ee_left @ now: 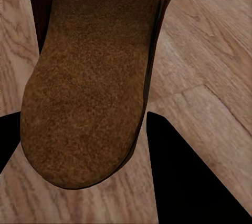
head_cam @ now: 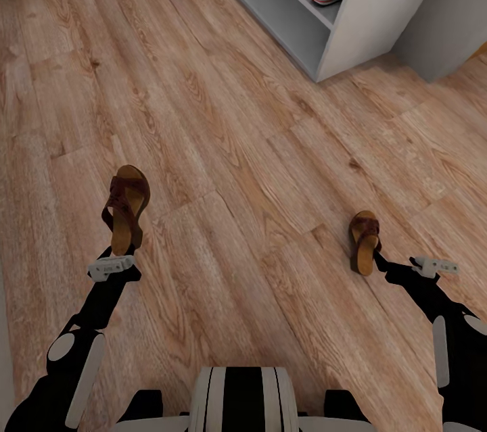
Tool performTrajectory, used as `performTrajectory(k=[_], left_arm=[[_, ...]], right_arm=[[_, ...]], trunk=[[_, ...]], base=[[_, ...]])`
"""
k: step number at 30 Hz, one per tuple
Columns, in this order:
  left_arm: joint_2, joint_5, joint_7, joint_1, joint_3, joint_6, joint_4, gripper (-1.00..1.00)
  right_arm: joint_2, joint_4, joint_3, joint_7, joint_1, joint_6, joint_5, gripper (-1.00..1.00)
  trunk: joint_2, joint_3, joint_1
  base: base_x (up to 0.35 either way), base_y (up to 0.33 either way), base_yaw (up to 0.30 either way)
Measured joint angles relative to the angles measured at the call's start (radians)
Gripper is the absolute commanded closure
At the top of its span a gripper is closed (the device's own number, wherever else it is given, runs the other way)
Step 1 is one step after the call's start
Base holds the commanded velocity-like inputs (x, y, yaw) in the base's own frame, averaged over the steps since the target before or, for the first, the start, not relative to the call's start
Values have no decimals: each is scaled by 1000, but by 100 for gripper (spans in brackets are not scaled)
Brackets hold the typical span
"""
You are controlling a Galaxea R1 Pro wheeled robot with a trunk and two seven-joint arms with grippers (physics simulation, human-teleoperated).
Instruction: Pick up the two gym shoes and the two sandals from the corridor floor and place them onto the hallstand (shoe rack) in the corridor, making sure they are on the rack and not on the floor. Arrange them so the two gym shoes are next to each other and the two sandals are next to each other.
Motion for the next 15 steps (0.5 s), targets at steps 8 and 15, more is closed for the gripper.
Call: performTrajectory(k=[8, 15], left_arm=[[0, 1, 0, 0, 0, 0, 0, 100], [0, 1, 0, 0, 0, 0, 1, 100]], right_arm=[[0, 0, -1, -1, 0, 0, 0, -100], [0, 1, -1, -2, 0, -1, 0, -100]], trunk=[[0, -11, 0], [0, -21, 0]], base=[[1, 0, 81], [0, 0, 86]])
